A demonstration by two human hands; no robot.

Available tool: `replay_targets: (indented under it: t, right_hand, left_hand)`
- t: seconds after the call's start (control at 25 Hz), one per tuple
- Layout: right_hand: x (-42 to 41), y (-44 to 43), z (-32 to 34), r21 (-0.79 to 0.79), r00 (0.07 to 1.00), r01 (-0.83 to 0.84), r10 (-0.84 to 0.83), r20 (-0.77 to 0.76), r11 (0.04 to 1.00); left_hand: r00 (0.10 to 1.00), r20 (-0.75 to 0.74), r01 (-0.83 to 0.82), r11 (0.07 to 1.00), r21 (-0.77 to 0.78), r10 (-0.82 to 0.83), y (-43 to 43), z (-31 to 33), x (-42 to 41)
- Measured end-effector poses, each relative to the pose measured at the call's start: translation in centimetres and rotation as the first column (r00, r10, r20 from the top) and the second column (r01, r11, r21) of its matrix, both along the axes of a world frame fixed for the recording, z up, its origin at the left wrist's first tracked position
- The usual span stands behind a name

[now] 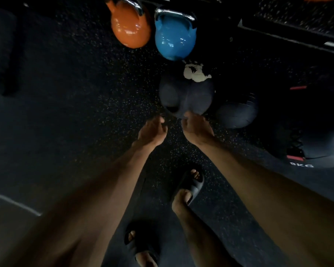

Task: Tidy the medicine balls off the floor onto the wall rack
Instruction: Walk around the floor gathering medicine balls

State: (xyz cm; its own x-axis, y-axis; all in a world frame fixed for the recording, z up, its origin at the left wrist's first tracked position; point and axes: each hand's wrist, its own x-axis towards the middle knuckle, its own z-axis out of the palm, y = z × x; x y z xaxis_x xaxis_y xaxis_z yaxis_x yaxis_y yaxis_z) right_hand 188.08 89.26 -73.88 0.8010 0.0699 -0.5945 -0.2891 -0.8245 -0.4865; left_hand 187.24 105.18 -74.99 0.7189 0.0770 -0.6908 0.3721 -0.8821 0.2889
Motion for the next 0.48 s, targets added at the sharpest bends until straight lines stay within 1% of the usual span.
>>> replay_targets:
  t: [0.08, 0.16, 0.24, 0.36, 0.48]
  right_hand:
    - [-3.5, 2.4, 4.2, -0.011, 0.994, -0.093, 0.093, -0.057, 0.996]
    - [-6.9, 4.6, 7.5, -0.032, 0.982, -0.159, 0.155, -0.107, 0.987]
    - [-11.3, 7.3, 11.2, -0.046, 0.967, -0.231, 0.224, -0.126, 0.972]
    - [-18.2, 10.9, 16.4, -0.087, 0.943, -0.322, 0.311, -0.121, 0.943]
    - [-24.5, 13.7, 21.6, -0.122, 0.931, -0.363, 0.352, -0.098, 0.924]
  left_hand:
    - [0.994, -0.108, -0.019, 0.999, 0.031, 0.022, 3.3, 3.8, -4.5]
    - [0.988, -0.148, -0.042, 0.999, 0.015, 0.044, 5.8, 7.3, -8.5]
    - [0.989, -0.143, -0.045, 0.999, -0.005, 0.044, 8.7, 11.6, -13.0]
    - [0.995, -0.088, -0.052, 0.998, -0.042, 0.048, 12.6, 17.2, -19.9]
    - [0.997, -0.066, -0.049, 0.995, -0.081, 0.044, 15.1, 22.1, -26.5]
